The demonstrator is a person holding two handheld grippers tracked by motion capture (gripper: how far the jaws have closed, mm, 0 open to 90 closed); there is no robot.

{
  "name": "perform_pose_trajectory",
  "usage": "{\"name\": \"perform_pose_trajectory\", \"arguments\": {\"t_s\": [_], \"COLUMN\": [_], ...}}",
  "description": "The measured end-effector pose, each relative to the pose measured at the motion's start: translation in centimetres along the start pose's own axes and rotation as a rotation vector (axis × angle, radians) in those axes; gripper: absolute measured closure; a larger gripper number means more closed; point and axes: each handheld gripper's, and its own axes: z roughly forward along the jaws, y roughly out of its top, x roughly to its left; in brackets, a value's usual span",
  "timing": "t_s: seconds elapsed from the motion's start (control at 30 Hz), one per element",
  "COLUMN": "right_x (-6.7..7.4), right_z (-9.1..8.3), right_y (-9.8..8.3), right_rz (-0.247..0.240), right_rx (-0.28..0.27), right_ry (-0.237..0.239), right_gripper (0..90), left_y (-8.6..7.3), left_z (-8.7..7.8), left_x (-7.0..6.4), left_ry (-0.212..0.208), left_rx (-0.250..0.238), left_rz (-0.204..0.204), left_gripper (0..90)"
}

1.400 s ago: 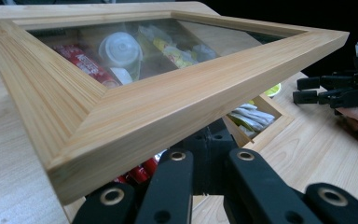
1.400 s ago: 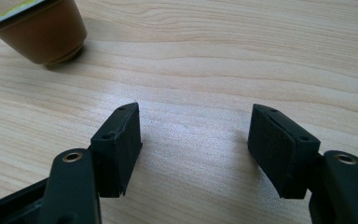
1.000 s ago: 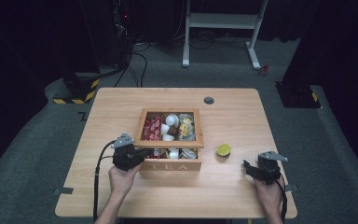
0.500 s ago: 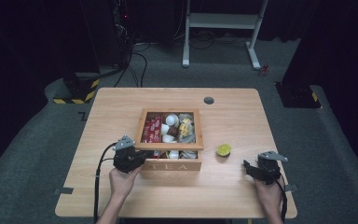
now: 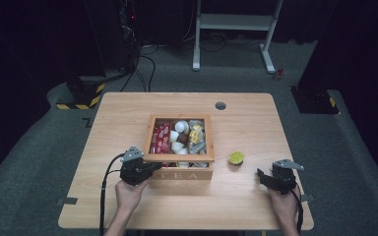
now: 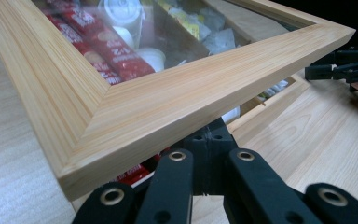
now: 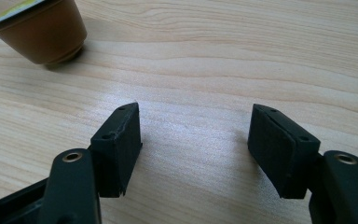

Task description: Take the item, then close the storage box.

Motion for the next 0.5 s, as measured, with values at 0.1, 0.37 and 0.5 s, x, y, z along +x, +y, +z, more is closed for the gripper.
{"name": "perform_pose_trajectory", "arguments": {"t_s": [0.1,0.37,0.5], "right_x": [0.0,0.0,0.0], "right_z": [0.0,0.0,0.0], "right_y": [0.0,0.0,0.0], "right_rz": [0.0,-0.001,-0.001], "right_rx": [0.0,0.0,0.0], "right_ry": [0.0,-0.001,-0.001], "right_gripper": [34.6,34.6,34.6], "left_y": [-0.18,-0.6,-0.91], "left_z": [0.06,0.17,0.28], "left_x": [0.03,-0.04,-0.07], "left_ry": [0.001,0.003,-0.004], "left_rx": [0.005,0.013,0.015], "left_rz": [0.003,0.003,-0.004], "left_gripper": [90.0,90.0,90.0]}}
